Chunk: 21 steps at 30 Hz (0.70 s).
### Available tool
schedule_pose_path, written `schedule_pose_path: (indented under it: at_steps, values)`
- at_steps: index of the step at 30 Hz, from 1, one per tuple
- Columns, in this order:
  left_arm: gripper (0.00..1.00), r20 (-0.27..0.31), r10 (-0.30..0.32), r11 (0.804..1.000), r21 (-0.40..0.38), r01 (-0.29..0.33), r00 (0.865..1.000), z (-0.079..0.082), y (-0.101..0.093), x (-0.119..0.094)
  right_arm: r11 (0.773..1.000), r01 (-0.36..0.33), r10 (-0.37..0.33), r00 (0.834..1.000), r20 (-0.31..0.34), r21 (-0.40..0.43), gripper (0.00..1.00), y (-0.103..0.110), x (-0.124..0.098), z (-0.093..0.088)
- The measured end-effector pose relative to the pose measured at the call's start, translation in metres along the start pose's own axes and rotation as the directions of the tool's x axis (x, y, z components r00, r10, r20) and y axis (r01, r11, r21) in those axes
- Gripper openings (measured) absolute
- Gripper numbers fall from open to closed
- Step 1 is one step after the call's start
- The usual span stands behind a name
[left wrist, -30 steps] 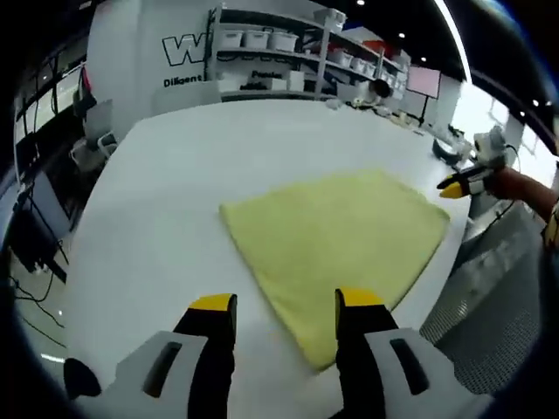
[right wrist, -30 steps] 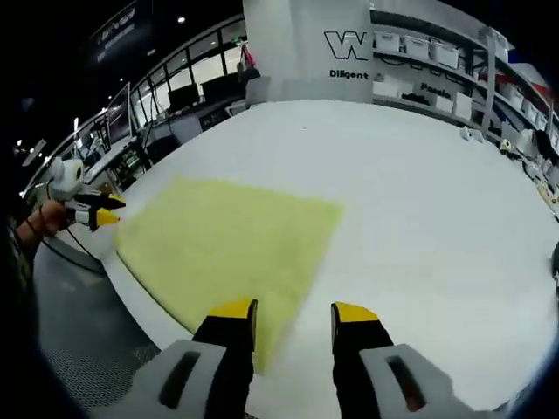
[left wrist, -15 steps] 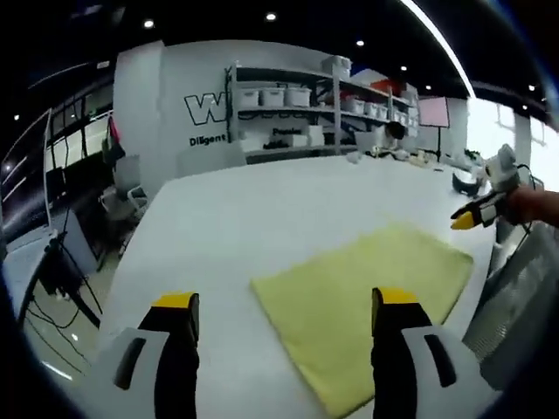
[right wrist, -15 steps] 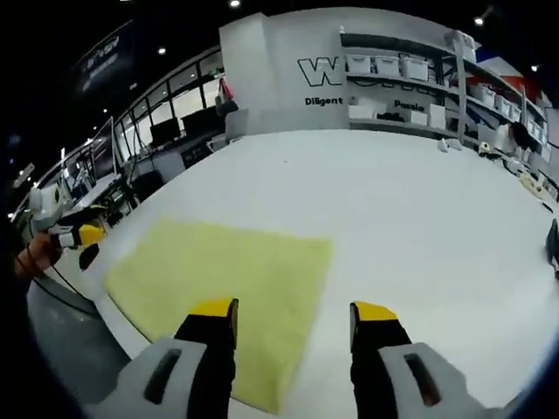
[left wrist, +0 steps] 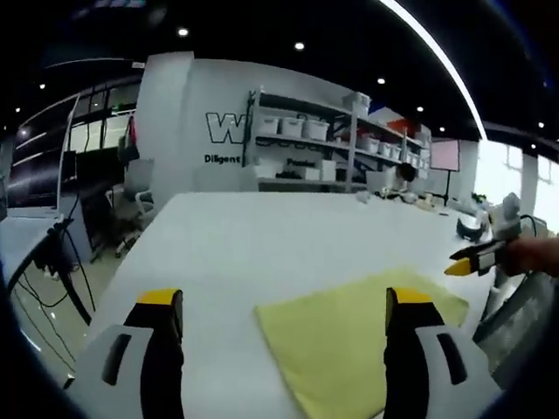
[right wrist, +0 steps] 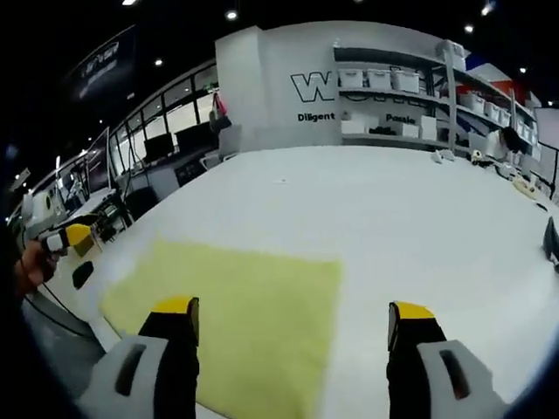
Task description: Fold the garment on the visible template until the final outline fits inside the template.
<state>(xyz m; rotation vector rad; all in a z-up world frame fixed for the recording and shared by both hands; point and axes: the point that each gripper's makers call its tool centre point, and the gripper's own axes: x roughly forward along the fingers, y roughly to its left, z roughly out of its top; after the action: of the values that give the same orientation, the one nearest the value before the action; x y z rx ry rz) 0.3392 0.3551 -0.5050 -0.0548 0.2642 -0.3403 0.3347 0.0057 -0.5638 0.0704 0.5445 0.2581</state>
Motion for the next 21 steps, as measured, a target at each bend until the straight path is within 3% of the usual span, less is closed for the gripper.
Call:
schedule_pose_path:
  at_steps: [3,4,6,8,12,18,21]
  values:
    - [0.99,0.006,-0.001,1.000,0.012,0.001,1.000,0.001,0.000,0.000,0.998,0.060,-0.061,0.996,0.059,0.003,0.92,-0.006,0.000,0.011]
    - [0.99,0.028,-0.002,1.000,-0.009,0.002,1.000,0.005,-0.001,-0.001,0.996,0.084,-0.081,0.992,0.097,-0.027,0.93,-0.009,-0.003,0.019]
    - [0.99,0.051,0.013,1.000,0.007,-0.013,0.999,0.010,0.001,-0.002,0.993,0.115,-0.111,0.988,0.112,-0.031,0.97,-0.013,-0.006,0.025]
    - [0.99,0.051,0.035,0.998,0.048,-0.038,0.998,0.012,0.003,-0.004,0.993,0.115,-0.110,0.983,0.148,-0.023,0.99,-0.014,-0.007,0.034]
    - [0.99,0.056,0.037,0.999,0.027,-0.039,0.998,0.013,0.005,0.000,0.995,0.096,-0.092,0.983,0.159,-0.020,0.99,-0.013,-0.003,0.037]
    - [0.99,0.110,0.091,0.995,0.018,-0.093,0.990,0.028,0.017,0.010,0.994,0.103,-0.095,0.978,0.185,-0.037,0.99,-0.013,0.007,0.047]
    - [0.99,0.139,0.078,0.994,0.062,-0.088,0.987,0.035,0.016,0.018,0.994,0.109,-0.101,0.976,0.194,-0.030,0.99,-0.016,0.011,0.048]
